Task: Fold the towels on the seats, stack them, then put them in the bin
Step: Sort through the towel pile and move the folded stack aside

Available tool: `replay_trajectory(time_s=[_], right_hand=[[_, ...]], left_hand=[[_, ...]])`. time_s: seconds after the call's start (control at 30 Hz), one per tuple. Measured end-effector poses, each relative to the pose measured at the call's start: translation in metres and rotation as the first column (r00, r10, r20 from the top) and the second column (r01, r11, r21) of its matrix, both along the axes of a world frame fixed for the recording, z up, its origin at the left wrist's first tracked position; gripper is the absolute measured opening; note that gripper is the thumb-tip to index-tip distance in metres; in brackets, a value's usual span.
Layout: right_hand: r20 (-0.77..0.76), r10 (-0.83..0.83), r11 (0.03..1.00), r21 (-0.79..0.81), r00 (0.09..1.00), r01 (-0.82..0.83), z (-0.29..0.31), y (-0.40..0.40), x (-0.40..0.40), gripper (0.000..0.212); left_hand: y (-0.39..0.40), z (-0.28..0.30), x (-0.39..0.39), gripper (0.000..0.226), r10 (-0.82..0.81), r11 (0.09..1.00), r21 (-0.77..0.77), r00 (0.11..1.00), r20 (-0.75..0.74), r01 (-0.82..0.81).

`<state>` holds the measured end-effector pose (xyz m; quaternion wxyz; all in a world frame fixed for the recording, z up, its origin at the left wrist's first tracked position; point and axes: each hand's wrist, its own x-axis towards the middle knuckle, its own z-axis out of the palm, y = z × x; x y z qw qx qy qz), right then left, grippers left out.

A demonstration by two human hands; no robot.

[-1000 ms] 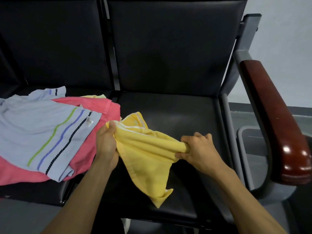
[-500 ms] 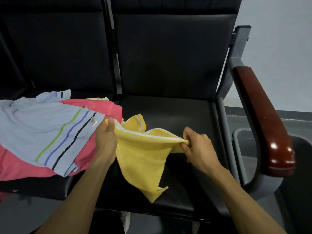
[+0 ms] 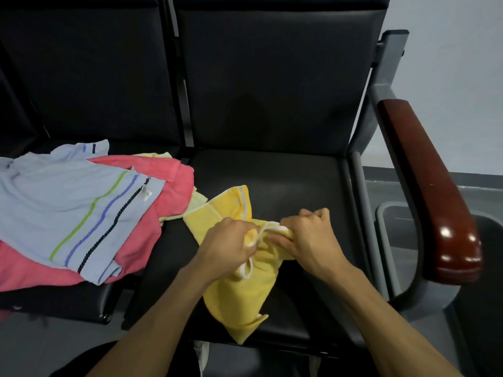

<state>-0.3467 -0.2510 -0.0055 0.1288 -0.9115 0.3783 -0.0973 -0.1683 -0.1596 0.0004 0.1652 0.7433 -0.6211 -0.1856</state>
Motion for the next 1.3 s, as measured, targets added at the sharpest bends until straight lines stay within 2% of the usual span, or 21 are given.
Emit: replay_trajectory(time_s=[0.03,0.1,0.23,0.33,0.37,0.43,0.5,0.57,0.63,0.67,0.73,0.8,0.87,1.03,1.13,1.23,1.3], right_hand=[[-0.088,0.022,1.0,0.016,0.996,-0.02,-0.002,-0.002,-0.004,0.052],[-0.235,0.021,0.999,0.053,0.972,-0.009,-0.003,-0.003,-0.011,0.049],[-0.314,-0.036,0.998,0.043,0.949,0.052,-0.002,-0.004,-0.021,0.013],[-0.325,-0.017,0.997,0.065,0.946,0.04,-0.005,-0.004,-0.021,0.005],[-0.312,-0.036,0.996,0.064,0.949,0.059,-0.004,-0.004,-0.021,0.009],[-0.242,-0.13,0.99,0.027,0.961,0.141,0.0,-0.006,-0.023,0.014],[-0.161,-0.212,0.977,-0.025,0.964,0.211,0.003,-0.01,-0.026,0.009],[-0.13,-0.214,0.977,-0.053,0.968,0.208,0.002,-0.011,-0.027,0.008],[-0.127,-0.181,0.982,-0.075,0.975,0.172,-0.004,-0.014,-0.028,0.009],[-0.135,-0.178,0.982,-0.095,0.975,0.166,-0.007,-0.018,-0.03,0.009],[-0.15,-0.216,0.971,-0.139,0.965,0.195,-0.008,-0.027,-0.038,0.009],[-0.181,-0.228,0.972,-0.096,0.957,0.213,-0.008,-0.034,-0.051,0.006],[-0.236,-0.158,0.985,0.026,0.959,0.169,-0.01,-0.036,-0.061,0.008],[-0.281,0.139,0.94,0.34,0.949,-0.037,-0.015,-0.022,-0.059,0.012],[-0.235,0.23,0.902,0.417,0.945,-0.115,-0.023,-0.013,-0.055,0.016],[-0.17,0.233,0.869,0.479,0.957,-0.126,-0.024,-0.009,-0.056,0.022],[-0.164,0.217,0.866,0.488,0.962,-0.112,-0.022,-0.009,-0.058,0.021]], left_hand=[[-0.001,0.0,0.005,0.007,0.057,0.998,0.0,0.998,0.025,-0.057],[0.0,0.0,0.015,0.011,0.136,0.991,0.004,0.987,0.09,-0.137],[0.004,-0.002,0.024,0.01,0.172,0.984,0.028,0.974,0.15,-0.178],[0.006,-0.003,0.028,0.007,0.185,0.982,-0.004,0.971,0.153,-0.187],[0.007,-0.003,0.03,0.007,0.193,0.981,-0.014,0.97,0.151,-0.193],[0.008,-0.003,0.036,0.008,0.215,0.976,-0.018,0.965,0.147,-0.215],[0.009,-0.005,0.041,0.016,0.245,0.97,-0.031,0.96,0.137,-0.243],[0.01,-0.007,0.045,0.016,0.248,0.969,-0.031,0.961,0.12,-0.246],[0.01,-0.005,0.046,0.013,0.228,0.973,-0.037,0.973,0.039,-0.227],[0.01,-0.001,0.046,0.012,0.227,0.972,-0.052,0.972,-0.055,-0.23],[0.011,0.008,0.05,0.012,0.268,0.943,-0.111,0.916,-0.299,-0.312],[0.013,0.012,0.061,0.022,0.347,0.88,-0.146,0.823,-0.45,-0.451],[0.018,0.009,0.074,0.033,0.4,0.833,-0.14,0.757,-0.516,-0.535],[0.027,-0.002,0.089,0.031,0.443,0.746,-0.094,0.597,-0.669,-0.659],[0.026,-0.008,0.096,0.027,0.445,0.704,-0.085,0.531,-0.721,-0.705],[0.023,-0.012,0.1,0.028,0.472,0.652,-0.022,0.429,-0.77,-0.758],[0.021,-0.014,0.103,0.047,0.492,0.626,0.039,0.356,-0.795,-0.779]])
